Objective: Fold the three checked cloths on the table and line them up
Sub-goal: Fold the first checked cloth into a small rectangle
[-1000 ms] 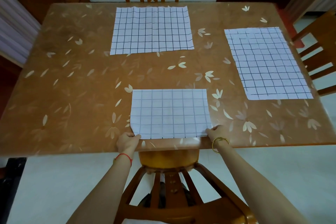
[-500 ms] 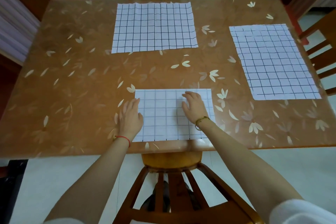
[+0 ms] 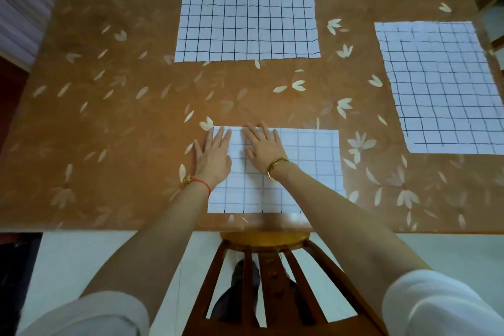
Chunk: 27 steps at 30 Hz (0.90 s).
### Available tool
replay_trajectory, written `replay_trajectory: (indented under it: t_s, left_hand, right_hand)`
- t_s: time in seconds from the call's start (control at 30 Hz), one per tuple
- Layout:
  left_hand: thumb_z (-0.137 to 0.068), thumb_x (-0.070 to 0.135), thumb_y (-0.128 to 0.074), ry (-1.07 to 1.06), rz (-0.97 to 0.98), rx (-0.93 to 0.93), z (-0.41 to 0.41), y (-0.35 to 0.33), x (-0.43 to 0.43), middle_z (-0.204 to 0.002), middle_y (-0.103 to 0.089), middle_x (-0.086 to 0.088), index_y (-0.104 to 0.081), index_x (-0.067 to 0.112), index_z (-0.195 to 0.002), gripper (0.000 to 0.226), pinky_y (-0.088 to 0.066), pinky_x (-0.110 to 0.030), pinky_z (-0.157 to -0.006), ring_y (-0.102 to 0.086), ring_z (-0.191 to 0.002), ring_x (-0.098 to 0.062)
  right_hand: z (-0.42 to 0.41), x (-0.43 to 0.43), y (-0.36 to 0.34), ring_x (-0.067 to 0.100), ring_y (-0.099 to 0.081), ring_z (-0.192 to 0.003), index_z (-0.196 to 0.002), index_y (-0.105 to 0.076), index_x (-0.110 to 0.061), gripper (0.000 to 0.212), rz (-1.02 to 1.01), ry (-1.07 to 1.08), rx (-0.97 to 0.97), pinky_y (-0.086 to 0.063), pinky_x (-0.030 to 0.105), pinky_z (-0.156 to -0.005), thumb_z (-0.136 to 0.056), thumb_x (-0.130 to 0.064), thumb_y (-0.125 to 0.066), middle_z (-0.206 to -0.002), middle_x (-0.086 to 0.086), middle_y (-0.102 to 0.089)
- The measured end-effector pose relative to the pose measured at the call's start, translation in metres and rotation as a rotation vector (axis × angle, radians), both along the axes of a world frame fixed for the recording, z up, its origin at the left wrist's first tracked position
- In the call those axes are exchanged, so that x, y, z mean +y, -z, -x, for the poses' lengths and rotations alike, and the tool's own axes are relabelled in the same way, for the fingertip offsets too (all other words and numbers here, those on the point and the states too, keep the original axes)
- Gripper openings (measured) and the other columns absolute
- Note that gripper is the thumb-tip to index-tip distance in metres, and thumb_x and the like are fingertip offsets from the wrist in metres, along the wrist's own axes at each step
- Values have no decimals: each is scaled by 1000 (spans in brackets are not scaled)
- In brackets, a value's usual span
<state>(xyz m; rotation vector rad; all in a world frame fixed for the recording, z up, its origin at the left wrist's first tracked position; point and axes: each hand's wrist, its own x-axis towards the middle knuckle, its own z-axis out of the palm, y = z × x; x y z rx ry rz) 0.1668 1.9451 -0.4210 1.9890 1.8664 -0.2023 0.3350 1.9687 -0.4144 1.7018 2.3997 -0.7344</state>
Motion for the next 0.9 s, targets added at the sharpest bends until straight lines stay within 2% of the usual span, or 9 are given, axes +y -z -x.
replay_trajectory:
  t_s: [0.2,0.47,0.77,0.9]
  left_hand:
    - [-100,28,-42,-29,8,8,6,7,-2,-166,3,3,-10,20,-158,67,-4,-62,-119,10,-152,-18]
    - [-89,26,-53,-116,-24,-24,-1,-1,5,-162,-15,3,-26,21,-152,68,-3,-62,-118,-5,-150,-24]
    - [-86,21,-55,-173,-30,-66,-6,-1,7,-160,-18,2,-30,20,-148,67,0,-61,-119,-3,-151,-27]
    - [-86,21,-56,-173,-37,-61,-6,-1,9,-158,-21,1,-32,20,-147,66,-1,-61,-119,-6,-150,-28]
  right_hand:
    - [11,4,11,24,6,-150,-155,-10,-21,54,7,-41,-43,-3,50,-120,-104,-35,-22,-163,-8,-3]
    - [1,1,18,23,10,-150,-156,-4,-20,55,-20,-21,-116,1,51,-120,-105,-37,-15,-163,-8,2]
    - [-92,-21,20,23,13,-149,-156,1,-22,55,-67,326,-174,7,51,-120,-104,-37,-12,-163,-9,6]
    - [-141,-27,22,25,10,-150,-155,-10,-22,54,-84,485,-198,4,52,-120,-103,-36,-15,-164,-4,-2]
